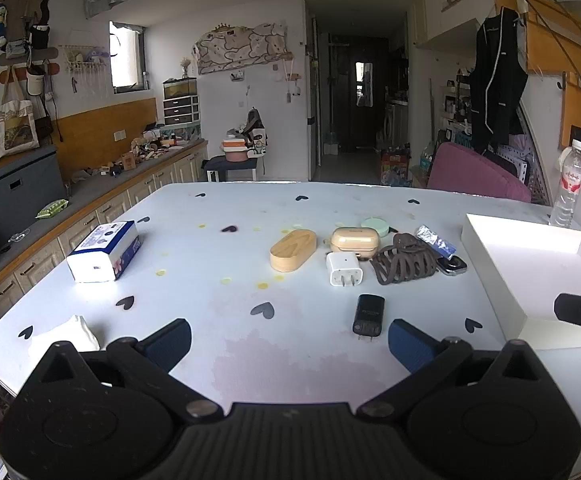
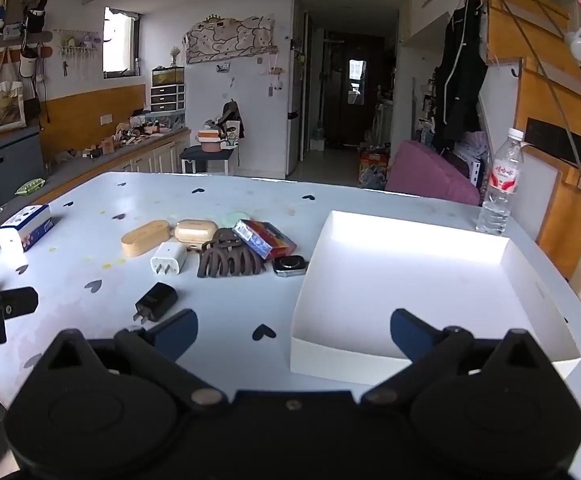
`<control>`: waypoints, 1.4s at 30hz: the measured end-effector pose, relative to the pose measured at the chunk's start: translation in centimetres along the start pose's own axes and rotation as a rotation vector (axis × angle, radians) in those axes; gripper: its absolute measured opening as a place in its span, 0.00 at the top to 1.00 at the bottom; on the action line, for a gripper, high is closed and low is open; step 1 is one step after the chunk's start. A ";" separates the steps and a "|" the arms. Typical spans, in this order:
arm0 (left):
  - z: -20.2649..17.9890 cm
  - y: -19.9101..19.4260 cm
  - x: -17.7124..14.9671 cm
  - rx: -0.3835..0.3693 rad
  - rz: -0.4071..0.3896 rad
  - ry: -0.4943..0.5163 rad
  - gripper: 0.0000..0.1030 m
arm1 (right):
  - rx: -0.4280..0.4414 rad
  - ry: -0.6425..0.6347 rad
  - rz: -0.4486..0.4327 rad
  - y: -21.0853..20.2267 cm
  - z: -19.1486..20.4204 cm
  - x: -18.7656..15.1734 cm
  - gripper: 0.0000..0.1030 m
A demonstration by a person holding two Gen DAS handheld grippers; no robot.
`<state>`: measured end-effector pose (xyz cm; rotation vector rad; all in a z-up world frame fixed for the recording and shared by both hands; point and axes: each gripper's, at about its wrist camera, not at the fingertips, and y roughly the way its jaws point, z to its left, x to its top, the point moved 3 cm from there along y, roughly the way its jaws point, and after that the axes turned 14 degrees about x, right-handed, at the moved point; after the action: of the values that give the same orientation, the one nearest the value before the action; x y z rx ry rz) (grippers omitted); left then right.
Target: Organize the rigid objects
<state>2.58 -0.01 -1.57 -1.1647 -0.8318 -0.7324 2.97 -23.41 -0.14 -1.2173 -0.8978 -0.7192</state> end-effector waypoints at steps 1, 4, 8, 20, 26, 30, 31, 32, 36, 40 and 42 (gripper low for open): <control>0.0 -0.3 0.2 0.001 0.000 0.000 0.00 | -0.001 0.001 0.001 0.0 0.0 0.0 0.00; -0.1 -0.4 0.3 -0.002 0.001 -0.001 0.00 | -0.001 0.001 0.003 -0.1 -0.2 0.1 0.00; 0.0 -0.9 0.2 -0.003 0.001 0.000 0.00 | -0.008 0.001 0.004 0.1 0.4 0.0 0.00; 0.0 -0.4 0.1 -0.004 0.001 -0.003 0.00 | -0.009 0.002 0.005 0.1 0.3 -0.1 0.00; 0.0 -0.3 0.2 -0.004 0.003 -0.004 0.00 | -0.008 0.001 0.005 0.1 0.3 -0.1 0.00; 0.0 -0.3 0.2 -0.004 0.003 -0.004 0.00 | -0.008 0.001 0.006 0.1 0.3 -0.1 0.00; 0.0 -0.3 0.2 -0.005 0.003 -0.005 0.00 | -0.008 0.002 0.006 0.1 0.3 -0.1 0.00; 0.0 -0.3 0.2 -0.004 0.003 -0.005 0.00 | -0.008 0.002 0.006 0.1 0.3 0.0 0.00; -0.1 -0.3 0.2 -0.004 0.002 -0.005 0.00 | -0.009 0.001 0.006 0.1 0.3 -0.1 0.00; 0.0 -0.3 0.2 -0.004 0.003 -0.005 0.00 | -0.008 0.002 0.006 0.1 0.3 -0.1 0.00; 0.0 -0.3 0.2 -0.005 0.003 -0.006 0.00 | -0.008 0.002 0.007 0.1 0.3 -0.1 0.00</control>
<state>2.44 -0.09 -1.29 -1.1728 -0.8335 -0.7289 3.00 -23.06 -0.24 -1.2261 -0.8898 -0.7188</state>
